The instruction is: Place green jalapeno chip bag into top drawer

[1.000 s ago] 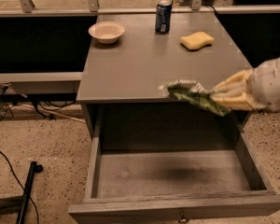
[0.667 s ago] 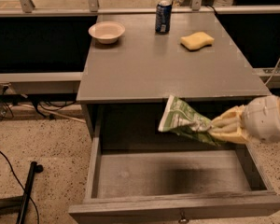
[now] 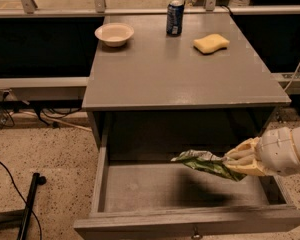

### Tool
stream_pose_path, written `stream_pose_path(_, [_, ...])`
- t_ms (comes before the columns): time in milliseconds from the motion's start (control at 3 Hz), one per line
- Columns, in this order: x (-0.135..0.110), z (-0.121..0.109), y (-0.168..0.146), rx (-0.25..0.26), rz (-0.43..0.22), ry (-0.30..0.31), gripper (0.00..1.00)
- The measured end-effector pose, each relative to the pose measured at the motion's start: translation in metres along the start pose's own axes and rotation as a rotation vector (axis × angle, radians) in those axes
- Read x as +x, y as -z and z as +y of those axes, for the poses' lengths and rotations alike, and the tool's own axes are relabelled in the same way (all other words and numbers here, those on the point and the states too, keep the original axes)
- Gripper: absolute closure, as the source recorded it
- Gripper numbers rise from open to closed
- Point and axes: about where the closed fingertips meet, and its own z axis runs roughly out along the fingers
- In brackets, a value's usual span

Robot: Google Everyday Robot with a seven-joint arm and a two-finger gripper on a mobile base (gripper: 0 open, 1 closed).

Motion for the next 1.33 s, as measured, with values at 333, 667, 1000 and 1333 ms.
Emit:
stream_pose_path(333, [0.004, -0.007, -0.017, -0.018, -0.035, 0.061, 1.0])
stream_pose_path(667, [0.017, -0.015, -0.048, -0.024, -0.081, 0.174, 1.0])
stream_pose_path(1000, [0.018, -0.014, -0.052, -0.029, -0.089, 0.211, 0.82])
stream_pose_path(1333, [0.018, -0.014, -0.054, -0.032, -0.09, 0.212, 0.58])
